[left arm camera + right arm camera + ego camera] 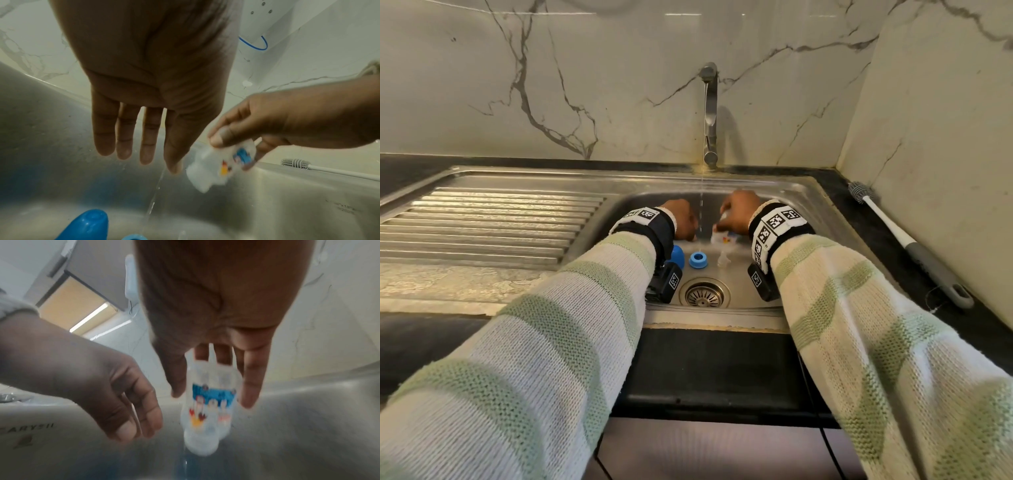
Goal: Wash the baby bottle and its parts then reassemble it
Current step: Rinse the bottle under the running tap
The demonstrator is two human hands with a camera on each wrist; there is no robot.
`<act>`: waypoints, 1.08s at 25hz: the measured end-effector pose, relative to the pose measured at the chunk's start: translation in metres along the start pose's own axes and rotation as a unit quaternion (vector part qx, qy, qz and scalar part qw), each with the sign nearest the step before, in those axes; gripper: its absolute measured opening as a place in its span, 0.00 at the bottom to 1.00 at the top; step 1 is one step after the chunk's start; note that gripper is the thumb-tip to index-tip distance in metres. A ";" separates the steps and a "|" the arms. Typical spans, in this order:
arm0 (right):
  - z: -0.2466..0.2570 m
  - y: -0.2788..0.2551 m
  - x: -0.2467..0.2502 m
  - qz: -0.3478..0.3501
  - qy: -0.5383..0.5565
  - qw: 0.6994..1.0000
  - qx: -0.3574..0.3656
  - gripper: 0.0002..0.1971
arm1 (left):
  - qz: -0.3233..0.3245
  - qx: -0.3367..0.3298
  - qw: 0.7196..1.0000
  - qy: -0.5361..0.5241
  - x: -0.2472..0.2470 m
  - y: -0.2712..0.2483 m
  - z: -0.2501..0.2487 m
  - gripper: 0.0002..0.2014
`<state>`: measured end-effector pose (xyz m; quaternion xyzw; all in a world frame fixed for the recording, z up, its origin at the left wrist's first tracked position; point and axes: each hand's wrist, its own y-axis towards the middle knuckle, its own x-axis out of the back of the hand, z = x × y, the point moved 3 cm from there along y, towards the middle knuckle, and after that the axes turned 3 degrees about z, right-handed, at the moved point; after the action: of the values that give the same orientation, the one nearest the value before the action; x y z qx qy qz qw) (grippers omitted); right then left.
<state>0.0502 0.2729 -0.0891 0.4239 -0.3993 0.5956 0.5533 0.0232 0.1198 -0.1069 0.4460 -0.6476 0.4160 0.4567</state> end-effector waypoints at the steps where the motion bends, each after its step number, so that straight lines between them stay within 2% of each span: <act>1: 0.001 0.000 0.009 -0.070 0.037 0.997 0.015 0.18 | 0.001 0.001 1.000 0.003 0.001 0.001 0.000 0.19; 2: 0.002 0.000 0.013 -0.099 0.059 0.993 0.019 0.18 | 0.000 0.002 1.000 0.005 0.001 0.000 0.002 0.19; 3: 0.003 0.000 0.013 -0.096 0.061 0.993 0.028 0.18 | -0.001 0.003 1.000 0.005 0.000 0.000 0.003 0.18; 5: 0.000 0.000 -0.006 0.024 -0.024 0.999 0.002 0.16 | -0.003 0.003 1.000 0.001 0.000 0.000 0.003 0.17; 6: -0.003 -0.004 -0.010 0.048 -0.032 0.998 -0.014 0.16 | -0.004 0.002 1.000 0.000 0.001 0.000 0.002 0.16; 7: -0.004 -0.002 -0.006 0.036 -0.030 0.999 -0.017 0.16 | -0.004 -0.001 1.000 0.000 0.001 0.000 0.001 0.16; 9: -0.002 -0.001 0.012 -0.082 0.045 0.996 -0.001 0.17 | 0.000 -0.004 1.000 0.001 0.002 0.000 0.001 0.17; 10: -0.001 0.001 0.013 -0.103 0.056 0.993 0.004 0.18 | 0.001 -0.005 1.000 0.003 0.002 -0.001 0.002 0.18; 11: 0.002 0.001 0.011 -0.081 0.041 0.996 0.013 0.19 | 0.002 -0.006 1.000 0.004 0.002 -0.001 0.002 0.18; 13: 0.001 -0.003 -0.011 0.069 -0.067 0.995 -0.013 0.20 | 0.005 -0.009 1.000 0.003 0.001 -0.002 0.001 0.17; 14: -0.001 -0.005 -0.014 0.088 -0.076 0.993 -0.025 0.20 | 0.007 -0.012 1.000 0.004 0.001 -0.003 0.000 0.18; 15: -0.002 -0.003 -0.011 0.080 -0.074 0.994 -0.027 0.19 | 0.011 -0.013 1.000 0.005 0.000 -0.003 0.000 0.18; 17: 0.001 -0.001 0.007 -0.033 0.009 0.999 -0.010 0.16 | 0.020 -0.016 1.000 0.009 -0.001 -0.003 -0.002 0.20; 18: 0.004 -0.001 0.010 -0.052 0.021 0.998 -0.003 0.15 | 0.023 -0.019 1.000 0.006 -0.001 -0.004 -0.002 0.20; 19: 0.007 0.000 0.008 -0.022 -0.004 1.000 0.005 0.15 | 0.026 -0.023 0.999 0.000 -0.002 -0.005 -0.002 0.20; 21: 0.010 -0.005 -0.012 0.106 -0.097 0.990 -0.018 0.16 | 0.037 -0.032 0.999 -0.010 -0.004 -0.005 -0.003 0.20; 22: 0.011 -0.008 -0.016 0.115 -0.102 0.988 -0.020 0.17 | 0.047 -0.035 0.998 -0.007 -0.005 -0.006 -0.004 0.20; 23: 0.012 -0.006 -0.015 0.103 -0.087 0.991 -0.019 0.17 | 0.057 -0.037 0.998 0.000 -0.007 -0.005 -0.005 0.22; 25: 0.013 -0.004 -0.001 0.019 -0.004 1.000 0.001 0.13 | 0.073 -0.044 0.996 0.009 -0.009 -0.005 -0.007 0.26; 27: 0.017 -0.003 0.004 0.004 0.045 0.999 0.024 0.12 | 0.068 -0.066 0.996 -0.002 -0.007 -0.005 -0.010 0.28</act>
<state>0.0541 0.2583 -0.0798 0.4082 -0.3612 0.6257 0.5581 0.0319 0.1291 -0.1107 0.3709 -0.7034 0.4014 0.4545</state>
